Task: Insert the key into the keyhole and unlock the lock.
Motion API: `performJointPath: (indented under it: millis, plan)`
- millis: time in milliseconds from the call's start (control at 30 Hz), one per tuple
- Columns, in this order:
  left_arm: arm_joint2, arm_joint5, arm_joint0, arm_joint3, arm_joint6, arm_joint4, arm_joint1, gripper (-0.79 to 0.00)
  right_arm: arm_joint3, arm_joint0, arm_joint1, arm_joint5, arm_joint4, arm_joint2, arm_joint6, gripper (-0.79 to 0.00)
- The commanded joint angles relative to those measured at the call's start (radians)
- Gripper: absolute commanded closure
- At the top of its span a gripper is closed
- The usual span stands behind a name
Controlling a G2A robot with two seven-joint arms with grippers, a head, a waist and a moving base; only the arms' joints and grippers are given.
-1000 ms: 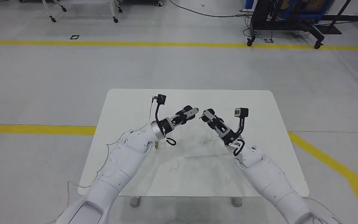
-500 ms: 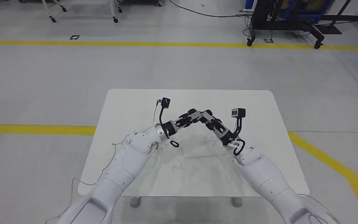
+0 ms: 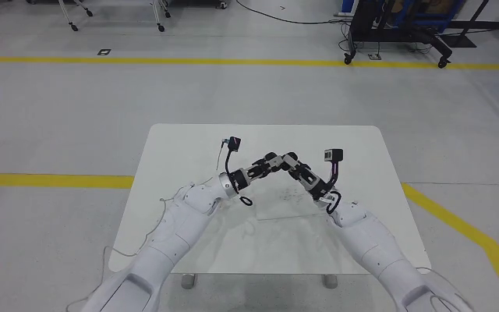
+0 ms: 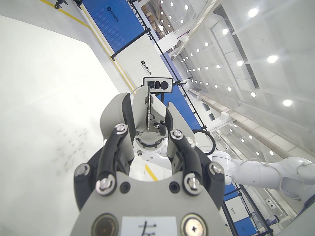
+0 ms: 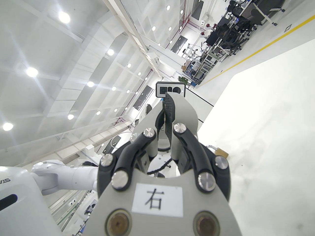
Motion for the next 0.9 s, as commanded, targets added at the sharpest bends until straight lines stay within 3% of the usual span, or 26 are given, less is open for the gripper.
performJointPath:
  millis: [0,400,467,867]
  plan:
    - [0.0,0.0,0.0,0.001,-0.003,0.0,-0.001,-0.163,0.002,0.0,-0.001,-0.001,-0.01,0.007,-0.005,0.0]
    - [0.008,0.01,-0.015,0.015,-0.016,0.018,-0.009,-0.114,-0.001,-0.004,0.0,0.027,-0.084,0.044,-0.019,0.0]
    - [0.01,0.011,-0.017,0.019,-0.009,0.028,-0.011,0.0,-0.005,-0.006,-0.001,0.031,-0.09,0.049,-0.021,0.0]
    - [0.008,0.014,-0.031,0.043,-0.001,0.036,-0.018,0.0,0.021,0.007,0.001,0.05,-0.118,0.086,-0.003,0.0]
